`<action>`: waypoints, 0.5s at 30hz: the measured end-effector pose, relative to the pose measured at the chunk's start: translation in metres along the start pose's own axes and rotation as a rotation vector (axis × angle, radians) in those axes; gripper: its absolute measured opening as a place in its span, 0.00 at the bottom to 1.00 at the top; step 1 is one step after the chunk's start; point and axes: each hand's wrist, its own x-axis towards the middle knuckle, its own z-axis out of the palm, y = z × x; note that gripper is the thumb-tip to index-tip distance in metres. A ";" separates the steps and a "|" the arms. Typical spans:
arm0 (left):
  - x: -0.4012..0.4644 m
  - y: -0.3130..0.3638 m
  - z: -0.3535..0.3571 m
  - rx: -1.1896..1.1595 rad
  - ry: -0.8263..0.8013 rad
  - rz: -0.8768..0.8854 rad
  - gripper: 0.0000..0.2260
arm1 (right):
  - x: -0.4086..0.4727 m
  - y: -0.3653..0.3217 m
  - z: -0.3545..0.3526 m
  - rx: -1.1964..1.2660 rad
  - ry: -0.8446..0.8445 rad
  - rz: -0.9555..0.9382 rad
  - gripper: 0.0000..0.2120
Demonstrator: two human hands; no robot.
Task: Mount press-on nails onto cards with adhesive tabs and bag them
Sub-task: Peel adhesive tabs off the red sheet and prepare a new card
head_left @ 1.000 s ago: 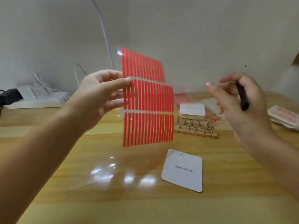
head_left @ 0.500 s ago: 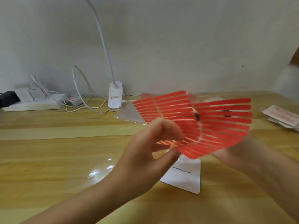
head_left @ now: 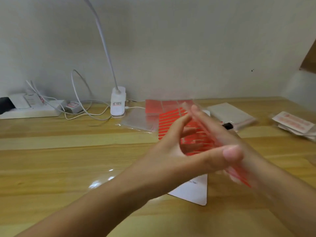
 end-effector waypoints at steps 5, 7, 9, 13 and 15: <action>0.011 0.003 0.007 -0.037 0.223 -0.004 0.18 | 0.002 0.005 0.000 -0.139 0.120 -0.038 0.23; 0.013 0.004 -0.001 -0.057 0.252 -0.013 0.13 | 0.000 0.004 -0.009 -0.145 0.103 -0.045 0.27; 0.013 0.004 -0.009 -0.138 0.251 -0.020 0.11 | 0.006 0.003 -0.016 -0.154 0.000 -0.031 0.30; 0.012 0.001 -0.022 -0.156 0.245 -0.063 0.16 | -0.006 0.001 -0.026 -0.198 -0.206 -0.104 0.17; 0.011 0.003 -0.028 -0.081 0.288 -0.068 0.23 | -0.007 0.003 -0.030 -0.229 -0.195 -0.077 0.14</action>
